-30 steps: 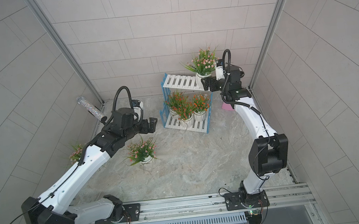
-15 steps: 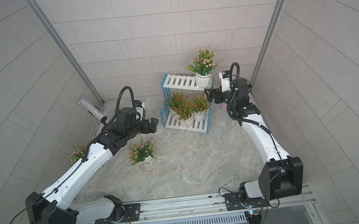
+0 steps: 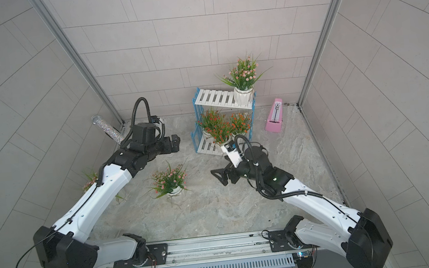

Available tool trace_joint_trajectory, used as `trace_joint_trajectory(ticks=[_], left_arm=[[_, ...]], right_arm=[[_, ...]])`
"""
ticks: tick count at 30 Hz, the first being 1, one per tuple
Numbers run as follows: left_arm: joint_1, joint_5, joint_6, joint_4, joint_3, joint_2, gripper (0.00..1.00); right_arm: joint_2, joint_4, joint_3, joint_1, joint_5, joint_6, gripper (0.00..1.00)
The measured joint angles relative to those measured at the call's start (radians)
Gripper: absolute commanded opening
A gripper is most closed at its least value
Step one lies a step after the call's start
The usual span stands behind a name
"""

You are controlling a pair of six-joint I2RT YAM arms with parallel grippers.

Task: Place the baby's breath potted plants on the rack by color
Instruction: Pick up the baby's breath potted plant from the center of the board.

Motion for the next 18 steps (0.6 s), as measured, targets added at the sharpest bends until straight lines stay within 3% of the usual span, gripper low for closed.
trace_joint_trajectory(ticks=[7, 13, 18], left_arm=[[0.131, 0.032, -0.043, -0.012, -0.054, -0.084, 1.0], [0.146, 0.033, -0.073, -0.01, -0.117, -0.133, 1.0], [0.146, 0.033, -0.09, -0.002, -0.156, -0.141, 1.0]], right_arm=[[0.337, 0.303, -0.088, 0.172, 0.043, -0.04, 0.99], [0.649, 0.672, -0.068, 0.215, 0.034, -0.016, 0.99], [0.84, 0.869, 0.02, 0.251, 0.018, 0.001, 0.99]])
